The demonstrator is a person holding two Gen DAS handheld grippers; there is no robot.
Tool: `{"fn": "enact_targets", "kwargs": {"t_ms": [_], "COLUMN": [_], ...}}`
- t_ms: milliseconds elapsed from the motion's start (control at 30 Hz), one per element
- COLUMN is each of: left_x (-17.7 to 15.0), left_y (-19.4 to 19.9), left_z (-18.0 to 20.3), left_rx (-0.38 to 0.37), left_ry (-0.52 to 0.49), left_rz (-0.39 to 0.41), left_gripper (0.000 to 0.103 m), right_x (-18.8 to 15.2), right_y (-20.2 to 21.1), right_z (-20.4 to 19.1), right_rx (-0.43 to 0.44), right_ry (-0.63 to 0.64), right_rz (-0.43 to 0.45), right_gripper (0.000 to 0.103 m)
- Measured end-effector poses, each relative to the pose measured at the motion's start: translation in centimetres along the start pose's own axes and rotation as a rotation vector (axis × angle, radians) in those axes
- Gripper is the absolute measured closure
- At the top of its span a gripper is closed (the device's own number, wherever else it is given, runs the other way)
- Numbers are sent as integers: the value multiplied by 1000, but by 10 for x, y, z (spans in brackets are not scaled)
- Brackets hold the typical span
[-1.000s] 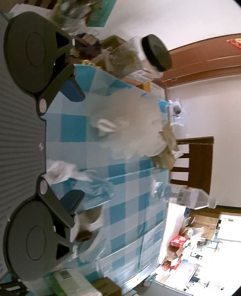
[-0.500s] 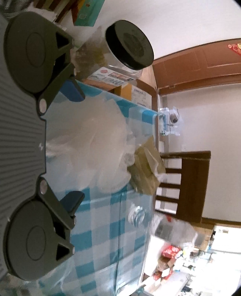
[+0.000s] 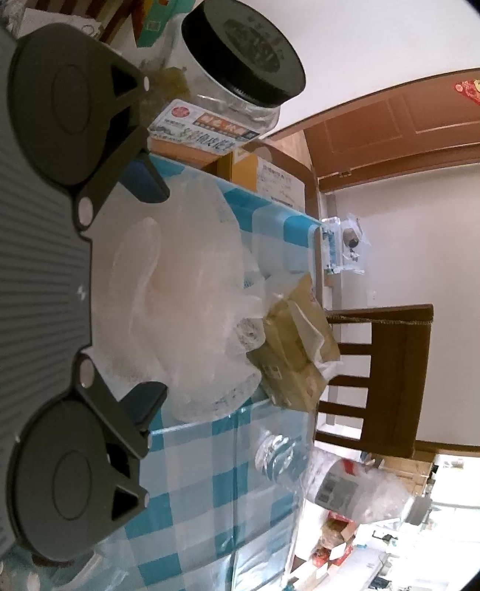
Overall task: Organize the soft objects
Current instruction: 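Grasp the white mesh loofah with the left gripper while the right gripper holds the beige cloth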
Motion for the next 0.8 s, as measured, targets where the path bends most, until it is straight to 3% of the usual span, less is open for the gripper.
{"fn": "enact_targets", "kwargs": {"t_ms": [67,200,333,433,667,800], "left_x": [1,3,3,3,5,6], "left_y": [-2,-9,-14,-15,-11,-6], "left_z": [0,0,0,-1,-1,-1], "left_rx": [12,21,33,26,-19,-45], "left_ry": [-9,-6,-14,-4,-8,-22], "left_rz": [8,3,3,-4,-13,-5], "left_gripper": [1,1,1,2,37,49], "right_x": [0,0,1,2,1,1], "right_y": [1,2,3,3,5,6], "right_z": [1,0,-1,-1,-1,0], "right_rx": [-8,-3,6,9,-2,-6], "right_ry": [1,4,8,2,2,0], "right_rz": [-1,-4,-11,-20,-27,-24], "right_gripper": [46,47,68,71,71,72]}}
Point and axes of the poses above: each gripper's, at about its wrist camera, not at the fingertips, and y roughly against the way its jaws point, z to its right, x to its top, the point moved 1 cm from there along -y, roughly the way its jaws point, and after that the axes turned 1 degree about -x, right-handed, at the moved point
